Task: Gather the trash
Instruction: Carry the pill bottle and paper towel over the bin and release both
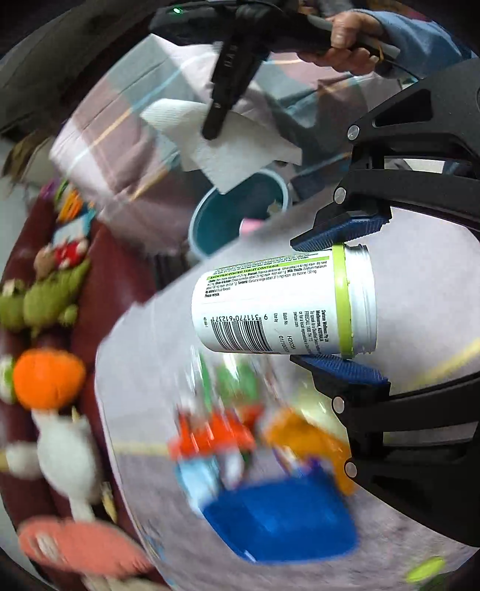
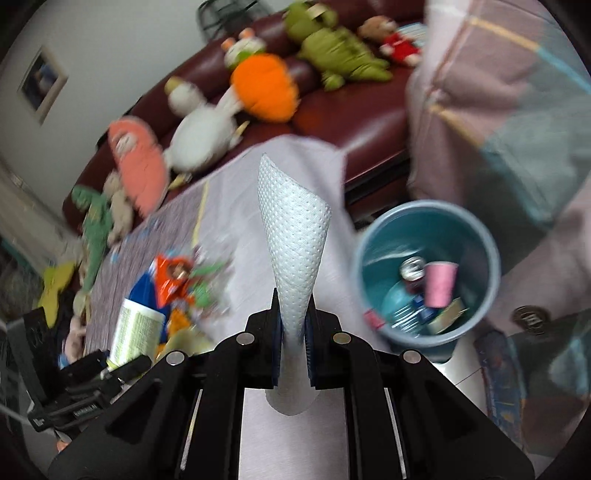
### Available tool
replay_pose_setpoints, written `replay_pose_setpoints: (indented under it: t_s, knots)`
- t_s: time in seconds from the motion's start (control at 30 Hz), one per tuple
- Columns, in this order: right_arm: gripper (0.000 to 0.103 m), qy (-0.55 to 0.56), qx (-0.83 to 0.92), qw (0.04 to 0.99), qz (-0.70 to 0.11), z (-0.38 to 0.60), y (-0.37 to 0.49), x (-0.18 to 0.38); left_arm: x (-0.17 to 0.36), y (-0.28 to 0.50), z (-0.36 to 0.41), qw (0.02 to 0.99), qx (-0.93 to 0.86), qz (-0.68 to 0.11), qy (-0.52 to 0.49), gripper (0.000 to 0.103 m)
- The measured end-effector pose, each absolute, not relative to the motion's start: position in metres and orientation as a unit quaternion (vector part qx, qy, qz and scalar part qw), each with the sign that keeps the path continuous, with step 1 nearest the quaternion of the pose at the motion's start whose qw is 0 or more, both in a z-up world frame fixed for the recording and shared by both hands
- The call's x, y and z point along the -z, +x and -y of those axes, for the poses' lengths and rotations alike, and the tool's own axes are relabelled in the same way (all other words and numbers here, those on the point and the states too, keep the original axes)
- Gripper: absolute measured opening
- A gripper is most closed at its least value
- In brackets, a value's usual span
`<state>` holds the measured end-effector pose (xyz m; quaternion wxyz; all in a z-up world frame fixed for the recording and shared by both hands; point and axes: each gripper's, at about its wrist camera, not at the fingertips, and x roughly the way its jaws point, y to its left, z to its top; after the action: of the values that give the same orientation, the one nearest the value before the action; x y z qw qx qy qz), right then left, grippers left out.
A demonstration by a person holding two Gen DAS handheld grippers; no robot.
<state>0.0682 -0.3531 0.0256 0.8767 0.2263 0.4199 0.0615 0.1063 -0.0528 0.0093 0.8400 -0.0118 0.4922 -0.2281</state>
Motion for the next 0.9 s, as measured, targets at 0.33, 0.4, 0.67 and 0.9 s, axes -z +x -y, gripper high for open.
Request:
replay_pose_setpoints:
  t_s: [0.33,0.4,0.67,0.9]
  knots:
    - [0.010,0.271,-0.001,0.871,-0.411,0.440,0.085,-0.007,0.026,0.158,0.188,0.794,0.289,-0.532,0.053,0.056]
    - [0.010,0.273,0.004,0.868,-0.415,0.447,0.092,-0.001,0.034,0.168,0.205,0.788,0.294,-0.539,0.056,0.056]
    - [0.010,0.277,0.014,0.862,-0.425,0.465,0.111,0.015,0.062,0.198,0.249,0.772,0.295,-0.560,0.060,0.057]
    - [0.010,0.280,0.018,0.851,-0.443,0.470,0.119,0.035,0.077,0.213,0.255,0.771,0.280,-0.568,0.060,0.075]
